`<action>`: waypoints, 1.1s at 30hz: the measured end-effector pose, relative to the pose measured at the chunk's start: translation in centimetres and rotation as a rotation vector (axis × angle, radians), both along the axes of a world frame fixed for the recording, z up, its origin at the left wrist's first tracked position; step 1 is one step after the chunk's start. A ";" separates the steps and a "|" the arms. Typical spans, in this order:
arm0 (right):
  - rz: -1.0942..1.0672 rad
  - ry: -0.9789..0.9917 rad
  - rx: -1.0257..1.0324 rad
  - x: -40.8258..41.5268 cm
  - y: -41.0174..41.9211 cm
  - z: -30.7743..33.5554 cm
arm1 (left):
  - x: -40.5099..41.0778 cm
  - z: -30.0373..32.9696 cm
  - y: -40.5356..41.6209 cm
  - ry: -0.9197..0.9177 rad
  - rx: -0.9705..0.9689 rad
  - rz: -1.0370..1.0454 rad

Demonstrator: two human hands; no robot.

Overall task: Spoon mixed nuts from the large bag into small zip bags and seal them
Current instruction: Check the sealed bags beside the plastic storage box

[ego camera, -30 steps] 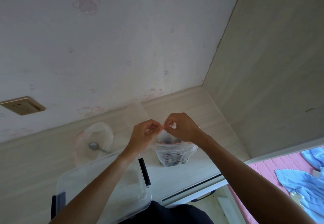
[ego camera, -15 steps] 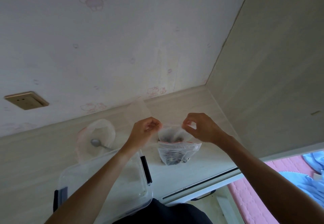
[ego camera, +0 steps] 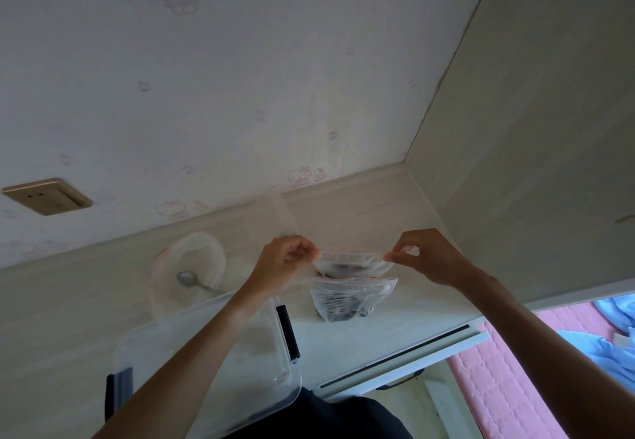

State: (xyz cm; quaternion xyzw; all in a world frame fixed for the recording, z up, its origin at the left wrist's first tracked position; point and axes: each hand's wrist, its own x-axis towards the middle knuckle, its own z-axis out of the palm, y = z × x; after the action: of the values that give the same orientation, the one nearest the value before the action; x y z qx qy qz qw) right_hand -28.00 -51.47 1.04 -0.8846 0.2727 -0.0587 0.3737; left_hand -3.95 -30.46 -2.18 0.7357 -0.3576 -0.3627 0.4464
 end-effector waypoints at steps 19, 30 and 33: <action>-0.034 0.101 0.127 16.7 -1.4 -1.1 | 8.6 -5.8 -0.5 0.302 0.461 0.519; 0.050 0.549 0.547 25.3 -0.2 -5.0 | 9.3 -6.1 -2.0 0.792 0.233 0.801; -0.010 0.501 0.641 25.9 0.8 -5.3 | 8.9 -5.9 -2.0 0.868 0.200 0.823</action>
State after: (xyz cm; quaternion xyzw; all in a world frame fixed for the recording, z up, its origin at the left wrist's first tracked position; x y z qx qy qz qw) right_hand -2.13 -50.66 -4.29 -0.7091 0.3640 0.2446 0.5521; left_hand 4.91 -32.48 -8.07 0.6368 0.2067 -0.4592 0.5839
